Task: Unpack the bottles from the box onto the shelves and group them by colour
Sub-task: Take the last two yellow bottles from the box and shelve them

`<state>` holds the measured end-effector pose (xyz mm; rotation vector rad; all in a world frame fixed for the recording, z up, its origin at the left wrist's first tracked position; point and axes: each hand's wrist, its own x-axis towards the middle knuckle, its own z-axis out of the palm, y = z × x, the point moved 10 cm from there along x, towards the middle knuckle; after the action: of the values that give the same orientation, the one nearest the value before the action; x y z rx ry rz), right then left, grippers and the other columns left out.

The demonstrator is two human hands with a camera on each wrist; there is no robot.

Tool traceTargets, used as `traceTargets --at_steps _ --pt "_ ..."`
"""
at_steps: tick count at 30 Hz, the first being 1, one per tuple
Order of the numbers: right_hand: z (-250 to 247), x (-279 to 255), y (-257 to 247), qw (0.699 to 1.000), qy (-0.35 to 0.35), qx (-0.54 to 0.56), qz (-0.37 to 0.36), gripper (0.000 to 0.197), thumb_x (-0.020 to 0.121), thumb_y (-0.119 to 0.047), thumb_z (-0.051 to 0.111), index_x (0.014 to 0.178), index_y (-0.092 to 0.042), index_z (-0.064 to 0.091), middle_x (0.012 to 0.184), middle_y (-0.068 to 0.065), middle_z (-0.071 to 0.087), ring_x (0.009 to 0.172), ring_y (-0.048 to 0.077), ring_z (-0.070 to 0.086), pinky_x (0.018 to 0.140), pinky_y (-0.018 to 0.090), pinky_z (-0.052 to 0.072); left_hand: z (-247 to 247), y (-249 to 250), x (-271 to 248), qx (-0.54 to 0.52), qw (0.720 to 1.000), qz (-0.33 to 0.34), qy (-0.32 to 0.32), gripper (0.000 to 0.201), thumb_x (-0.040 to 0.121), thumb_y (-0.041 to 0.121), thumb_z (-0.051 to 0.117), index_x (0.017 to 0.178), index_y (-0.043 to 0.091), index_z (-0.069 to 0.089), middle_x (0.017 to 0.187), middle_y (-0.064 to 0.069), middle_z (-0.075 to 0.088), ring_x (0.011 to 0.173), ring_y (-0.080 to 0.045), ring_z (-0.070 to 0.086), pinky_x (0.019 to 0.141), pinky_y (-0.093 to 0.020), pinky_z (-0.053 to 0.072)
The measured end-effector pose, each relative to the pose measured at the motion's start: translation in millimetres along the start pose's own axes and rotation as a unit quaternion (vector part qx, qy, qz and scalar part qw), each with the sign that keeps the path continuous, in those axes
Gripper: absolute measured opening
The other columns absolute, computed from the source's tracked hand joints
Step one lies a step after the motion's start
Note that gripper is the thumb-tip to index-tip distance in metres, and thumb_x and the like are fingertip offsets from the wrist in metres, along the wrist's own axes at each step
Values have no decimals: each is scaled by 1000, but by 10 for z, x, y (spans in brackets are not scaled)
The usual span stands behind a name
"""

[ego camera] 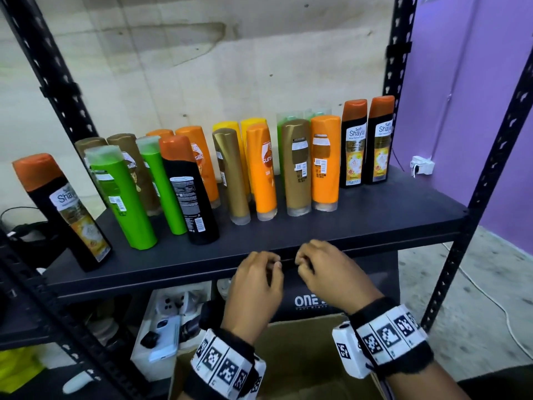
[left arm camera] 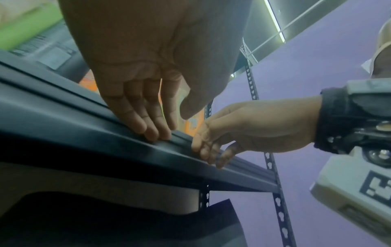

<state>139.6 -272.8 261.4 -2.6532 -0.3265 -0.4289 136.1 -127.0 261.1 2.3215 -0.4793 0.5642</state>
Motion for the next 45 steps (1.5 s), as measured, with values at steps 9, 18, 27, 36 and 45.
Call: traceTargets --at_steps 9,18,27,36,45 --pt "1039 -283 -104 984 -178 13 6 13 101 -29 48 96 -26 60 96 -7 57 84 10 57 81 35 53 599 -951 -612 110 955 -161 -224 24 102 40 50 98 24 67 94 0 68 81 -12 62 75 -32 51" --pt "2224 -879 48 931 -361 -22 55 25 100 -30 49 93 -17 68 103 4 69 93 24 63 84 35 50 1041 -1959 -1495 233 857 -240 -392 48 106 37 39 137 4 54 143 -18 56 130 -34 54 106 -37 42" --pt "3138 -1556 404 879 -462 -47 108 36 98 -35 53 111 -5 68 116 16 67 104 33 65 85 34 52 1294 -2435 -2209 225 809 -301 -453 41 106 31 46 132 4 60 138 -18 58 126 -36 56 101 -38 45" --pt "3848 -2101 627 825 -540 3 164 41 104 -30 46 126 1 62 131 20 62 117 36 61 94 37 50 1427 -2882 -2853 197 766 -388 -473 58 107 22 46 159 7 25 167 -11 23 151 -29 28 120 -34 26" --pt "4547 -2474 558 794 -553 77 239 60 97 -45 63 137 -3 48 137 20 56 121 36 58 79 30 42 1951 -3046 -3410 123 703 -472 -519 57 104 44 42 147 8 47 153 -16 46 135 -33 50 108 -35 43"
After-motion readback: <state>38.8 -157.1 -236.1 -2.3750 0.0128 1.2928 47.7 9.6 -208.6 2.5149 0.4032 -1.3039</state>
